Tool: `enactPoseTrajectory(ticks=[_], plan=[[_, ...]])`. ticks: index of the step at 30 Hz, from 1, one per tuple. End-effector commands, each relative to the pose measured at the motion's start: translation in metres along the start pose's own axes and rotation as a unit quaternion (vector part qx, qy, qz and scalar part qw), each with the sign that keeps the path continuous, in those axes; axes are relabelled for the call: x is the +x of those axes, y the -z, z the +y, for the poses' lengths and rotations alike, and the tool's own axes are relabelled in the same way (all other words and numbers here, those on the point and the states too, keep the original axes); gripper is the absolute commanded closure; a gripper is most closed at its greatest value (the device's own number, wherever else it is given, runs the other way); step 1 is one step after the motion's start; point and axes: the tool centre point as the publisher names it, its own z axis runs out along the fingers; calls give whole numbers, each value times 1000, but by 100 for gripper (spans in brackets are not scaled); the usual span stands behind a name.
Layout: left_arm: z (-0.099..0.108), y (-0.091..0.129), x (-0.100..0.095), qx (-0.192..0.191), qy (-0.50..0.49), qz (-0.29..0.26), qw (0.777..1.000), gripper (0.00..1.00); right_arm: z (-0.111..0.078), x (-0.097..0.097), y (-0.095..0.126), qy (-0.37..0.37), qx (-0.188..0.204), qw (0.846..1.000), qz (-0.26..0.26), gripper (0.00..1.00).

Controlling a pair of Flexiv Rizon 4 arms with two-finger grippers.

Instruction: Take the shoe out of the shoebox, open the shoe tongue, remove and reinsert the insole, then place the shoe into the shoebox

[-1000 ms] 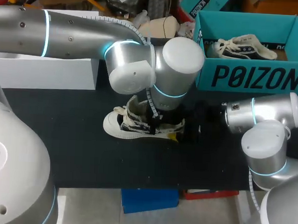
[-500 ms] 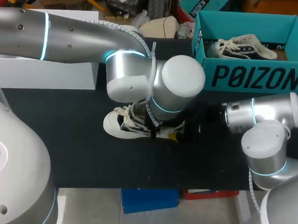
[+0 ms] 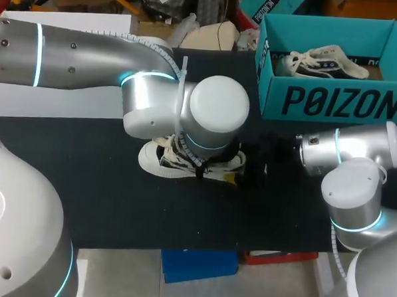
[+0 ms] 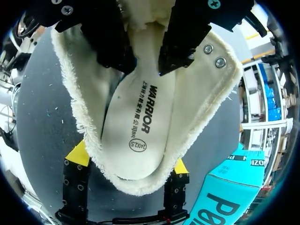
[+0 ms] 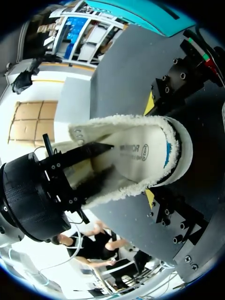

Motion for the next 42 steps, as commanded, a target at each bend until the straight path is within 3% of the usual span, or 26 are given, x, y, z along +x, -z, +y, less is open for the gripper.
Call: enactPoseTrajectory(ticks=[1, 2, 7, 16, 26, 30, 32, 42], plan=[[7, -100, -10, 18, -3, 17, 1000, 84, -1, 3, -1, -1, 2, 1000, 1, 100], [7, -101, -8, 19, -5, 19, 1000, 100, -1, 3, -1, -1, 2, 1000, 1, 100], [6, -99, -3, 28, -23, 44, 998, 100, -1, 3, -1, -1, 2, 1000, 1, 100], [3, -63, 8, 54, -83, 101, 990, 100, -1, 3, -1, -1, 2, 1000, 1, 100], [4, -23, 23, 103, -77, 165, 978, 100, -1, 3, -1, -1, 2, 1000, 1, 100], [1, -7, 22, 134, -92, 198, 966, 100, -1, 3, -1, -1, 2, 1000, 1, 100], [-1, -1, 21, 170, -100, 231, 953, 100, -1, 3, -1, -1, 2, 1000, 1, 100], [-15, 24, 22, 181, -146, 279, 932, 100, -1, 3, -1, -1, 2, 1000, 1, 100]])
